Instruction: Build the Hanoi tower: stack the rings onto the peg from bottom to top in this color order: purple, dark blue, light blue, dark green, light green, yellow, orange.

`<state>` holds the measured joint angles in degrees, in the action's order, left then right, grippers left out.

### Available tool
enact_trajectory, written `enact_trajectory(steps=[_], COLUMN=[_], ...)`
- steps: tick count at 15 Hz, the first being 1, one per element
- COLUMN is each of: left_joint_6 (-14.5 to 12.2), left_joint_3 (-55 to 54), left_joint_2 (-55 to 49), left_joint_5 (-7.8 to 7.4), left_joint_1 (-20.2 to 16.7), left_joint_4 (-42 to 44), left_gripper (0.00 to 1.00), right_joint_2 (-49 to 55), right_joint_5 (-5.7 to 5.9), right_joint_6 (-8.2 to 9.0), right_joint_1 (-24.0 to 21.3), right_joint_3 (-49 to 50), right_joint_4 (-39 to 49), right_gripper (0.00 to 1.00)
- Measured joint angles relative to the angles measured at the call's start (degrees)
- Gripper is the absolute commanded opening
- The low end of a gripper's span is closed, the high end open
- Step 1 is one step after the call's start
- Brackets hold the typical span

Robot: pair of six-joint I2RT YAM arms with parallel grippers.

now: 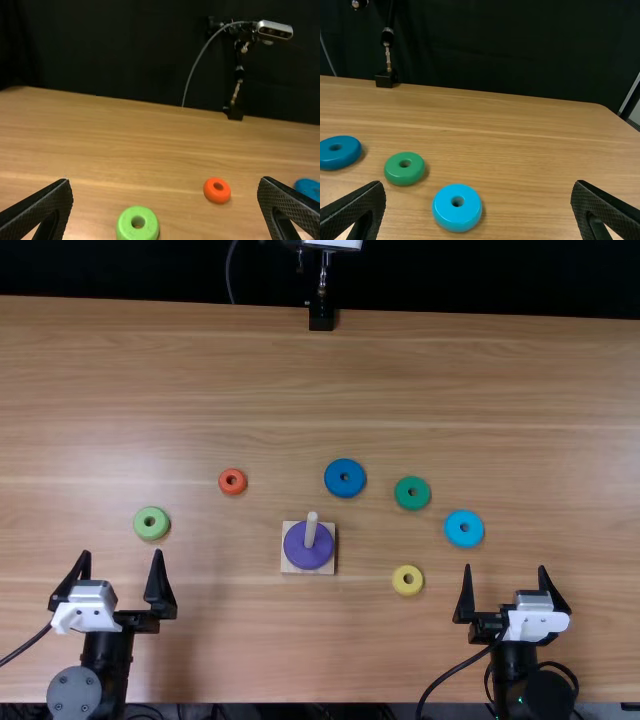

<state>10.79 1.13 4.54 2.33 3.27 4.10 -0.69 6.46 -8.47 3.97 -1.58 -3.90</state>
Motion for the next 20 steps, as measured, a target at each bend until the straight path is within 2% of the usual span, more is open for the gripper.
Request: enact_trajectory(steps=[2, 4, 7, 11, 20], left_joint_6=[-0.2, -2.56, -6.27, -7.52, -7.65], left_joint_3=[-0.15, -0.13, -0.13, -0.13, -0.13], left_joint_2=[-1.05, -3.13, -3.82, -3.82, -3.82], left_joint_5=[0.0, -0.09, -0.17, -0.15, -0.17], left_joint_1=[0.0, 0.0, 0.0, 0.0, 0.0], left_joint_4=[-2.64, -7.76, -7.91, -7.89, -7.89], left_gripper=[1.0, 1.0, 1.0, 1.0, 1.0], right_joint_2=[0.0, 0.0, 0.0, 0.0, 0.0], right_joint_5=[-0.04, -0.02, -0.04, -0.02, -0.02], right_joint_6=[0.02, 0.0, 0.02, 0.02, -0.02], right_joint_1=[0.0, 0.0, 0.0, 0.0, 0.0], right_joint_3=[0.0, 0.0, 0.0, 0.0, 0.0], right_joint_4=[-0.02, 0.02, 0.0, 0.0, 0.0], right_gripper=[1.0, 1.0, 1.0, 1.0, 1.0])
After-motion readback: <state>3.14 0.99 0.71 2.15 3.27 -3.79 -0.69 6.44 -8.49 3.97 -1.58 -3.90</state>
